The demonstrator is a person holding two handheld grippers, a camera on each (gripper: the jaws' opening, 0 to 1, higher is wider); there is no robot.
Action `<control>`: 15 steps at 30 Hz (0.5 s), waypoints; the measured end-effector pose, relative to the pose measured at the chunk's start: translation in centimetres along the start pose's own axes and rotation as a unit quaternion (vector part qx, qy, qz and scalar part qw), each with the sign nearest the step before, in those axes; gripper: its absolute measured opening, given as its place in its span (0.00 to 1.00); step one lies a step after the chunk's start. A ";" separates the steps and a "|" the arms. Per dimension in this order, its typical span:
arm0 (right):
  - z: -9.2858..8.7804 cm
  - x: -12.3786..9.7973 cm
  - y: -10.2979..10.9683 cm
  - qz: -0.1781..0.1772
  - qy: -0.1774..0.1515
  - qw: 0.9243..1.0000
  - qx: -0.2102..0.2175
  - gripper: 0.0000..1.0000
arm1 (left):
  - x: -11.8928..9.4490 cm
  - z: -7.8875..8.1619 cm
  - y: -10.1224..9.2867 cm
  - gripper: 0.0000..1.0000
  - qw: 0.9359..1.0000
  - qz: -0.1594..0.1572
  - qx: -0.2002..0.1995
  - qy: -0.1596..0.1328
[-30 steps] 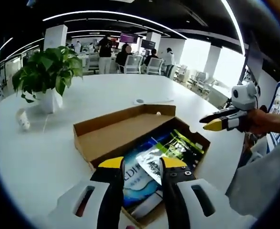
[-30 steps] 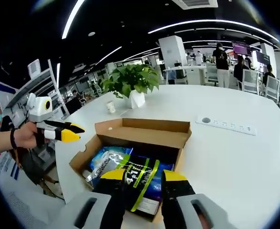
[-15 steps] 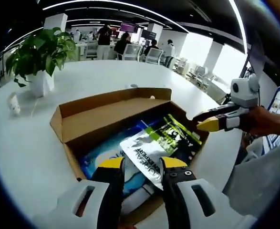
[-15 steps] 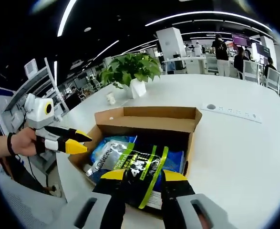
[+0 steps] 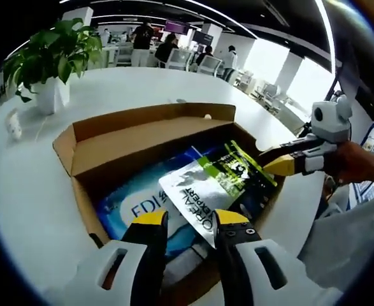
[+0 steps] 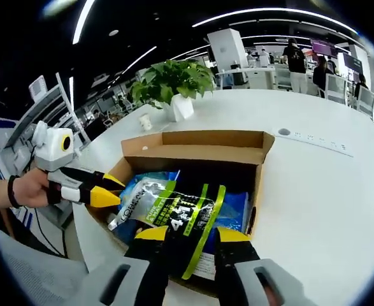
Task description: Operate the shoe box by opening the lid, removing the specified soft item, and placing it in the target area until the item is outside and the box remains undamaged.
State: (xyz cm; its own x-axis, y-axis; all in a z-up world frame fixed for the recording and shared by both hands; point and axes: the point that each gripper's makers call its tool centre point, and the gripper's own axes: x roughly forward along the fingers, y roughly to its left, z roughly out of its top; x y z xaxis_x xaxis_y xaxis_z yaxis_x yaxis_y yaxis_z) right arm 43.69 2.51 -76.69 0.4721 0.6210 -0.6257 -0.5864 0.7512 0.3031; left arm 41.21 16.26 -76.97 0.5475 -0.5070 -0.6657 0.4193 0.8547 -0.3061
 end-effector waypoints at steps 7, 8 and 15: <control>-0.7 0.9 0.3 0.000 0.017 1.000 -0.006 0.24 | 0.8 -1.3 -0.6 0.30 1.000 -0.011 -0.007 0.024; -0.8 1.0 0.3 -0.001 0.019 1.000 -0.006 0.24 | 0.9 -1.5 -0.6 0.30 0.999 -0.011 -0.008 0.029; -1.5 1.3 0.3 -0.003 0.035 0.999 -0.005 0.19 | 1.6 -2.0 -1.1 0.22 0.998 -0.031 -0.034 0.037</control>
State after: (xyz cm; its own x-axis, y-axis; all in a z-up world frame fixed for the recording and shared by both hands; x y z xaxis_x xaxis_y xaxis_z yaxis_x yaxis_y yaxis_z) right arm 43.18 3.21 -78.52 0.4286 0.5987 -0.6766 -0.5908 0.7523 0.2915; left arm 40.17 14.72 -79.05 0.4656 -0.5517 -0.6920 0.4000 0.8287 -0.3916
